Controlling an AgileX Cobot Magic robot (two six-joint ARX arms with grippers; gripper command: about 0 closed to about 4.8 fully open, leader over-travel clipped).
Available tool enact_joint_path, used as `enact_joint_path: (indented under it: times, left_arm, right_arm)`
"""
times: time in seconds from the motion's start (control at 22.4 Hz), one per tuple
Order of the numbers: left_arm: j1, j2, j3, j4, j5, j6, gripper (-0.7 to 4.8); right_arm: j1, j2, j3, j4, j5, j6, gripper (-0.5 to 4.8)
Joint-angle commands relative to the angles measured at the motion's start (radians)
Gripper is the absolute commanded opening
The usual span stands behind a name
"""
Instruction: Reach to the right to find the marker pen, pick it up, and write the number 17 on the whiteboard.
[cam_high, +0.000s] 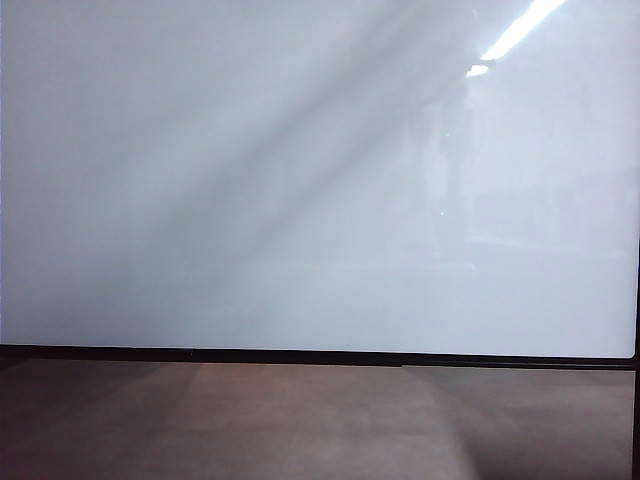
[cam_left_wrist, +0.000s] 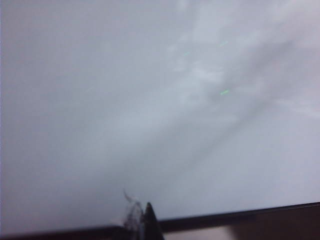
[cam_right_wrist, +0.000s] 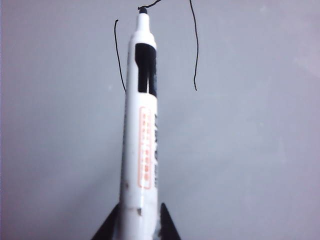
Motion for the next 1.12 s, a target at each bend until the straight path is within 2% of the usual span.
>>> enact_joint_path:
  times: [0.04, 0.27, 1.12]
  left_arm:
    - [0.081, -0.086, -0.098, 0.008, 0.008, 0.002, -0.05]
    - [0.1, -0.082, -0.219, 0.12, -0.002, 0.002, -0.05]
    - [0.099, -0.082, -0.233, 0.108, -0.018, 0.002, -0.05]
  right_arm:
    - [0.0, -0.003, 0.005, 0.01, -0.019, 0.004, -0.02]
    - [0.0, -0.011, 0.005, 0.002, -0.042, 0.013, -0.02]
    - [0.0, -0.017, 0.005, -0.04, -0.061, 0.016, -0.01]
